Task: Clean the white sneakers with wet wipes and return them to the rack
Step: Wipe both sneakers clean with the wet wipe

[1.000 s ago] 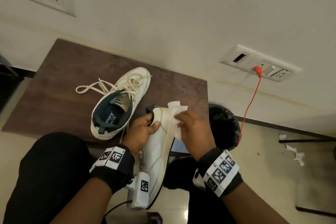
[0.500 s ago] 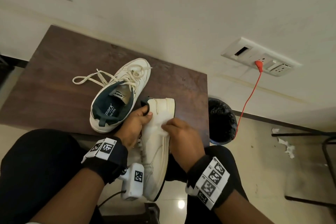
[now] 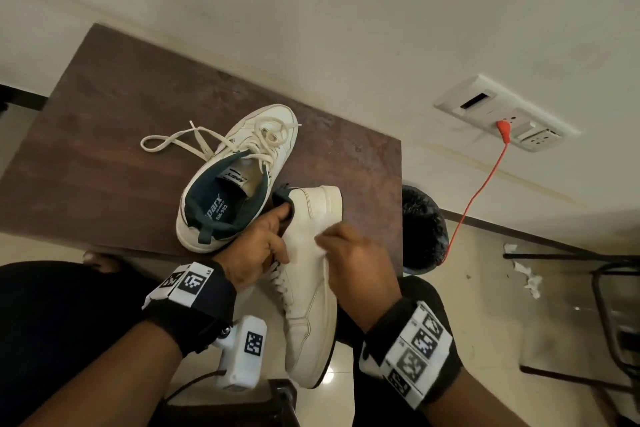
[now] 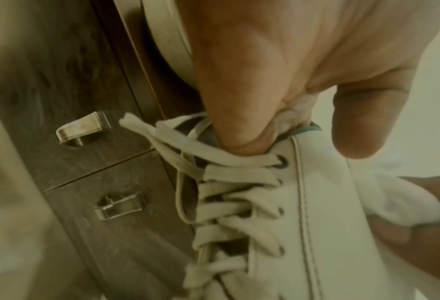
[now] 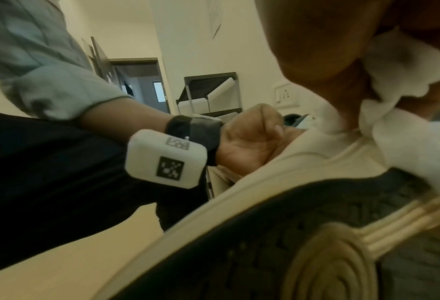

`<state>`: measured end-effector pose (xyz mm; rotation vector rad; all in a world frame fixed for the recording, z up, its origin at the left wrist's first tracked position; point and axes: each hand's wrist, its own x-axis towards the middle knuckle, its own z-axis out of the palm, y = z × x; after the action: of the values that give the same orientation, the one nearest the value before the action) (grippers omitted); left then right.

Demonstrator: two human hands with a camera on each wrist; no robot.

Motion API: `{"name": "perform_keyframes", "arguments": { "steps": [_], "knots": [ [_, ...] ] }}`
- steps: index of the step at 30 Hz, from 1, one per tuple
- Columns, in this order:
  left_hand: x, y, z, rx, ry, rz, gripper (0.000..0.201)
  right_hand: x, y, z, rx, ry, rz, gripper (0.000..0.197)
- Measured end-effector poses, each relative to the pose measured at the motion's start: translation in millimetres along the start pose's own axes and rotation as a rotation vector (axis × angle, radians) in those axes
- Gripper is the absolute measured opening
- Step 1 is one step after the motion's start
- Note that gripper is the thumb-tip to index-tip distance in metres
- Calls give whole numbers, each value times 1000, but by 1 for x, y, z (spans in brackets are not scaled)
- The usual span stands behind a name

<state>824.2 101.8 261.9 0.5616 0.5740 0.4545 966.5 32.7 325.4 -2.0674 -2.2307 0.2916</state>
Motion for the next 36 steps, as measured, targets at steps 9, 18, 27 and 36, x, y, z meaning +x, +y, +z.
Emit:
{"name": "perform_keyframes", "arguments": {
  "steps": [9,18,27,36],
  "knots": [
    [3,5,3,94,38,-26,92,58,6,-11,-92,56,119,20],
    [5,8,9,86,48,-31,86,37,7,-12,38,35,-16,28],
    [6,4,6,13,82,29,85,40,0,-4,-9,78,-11,20],
    [10,8,18,11,48,45,62,80,5,-20,-41,-121,86,31]
  ]
}}
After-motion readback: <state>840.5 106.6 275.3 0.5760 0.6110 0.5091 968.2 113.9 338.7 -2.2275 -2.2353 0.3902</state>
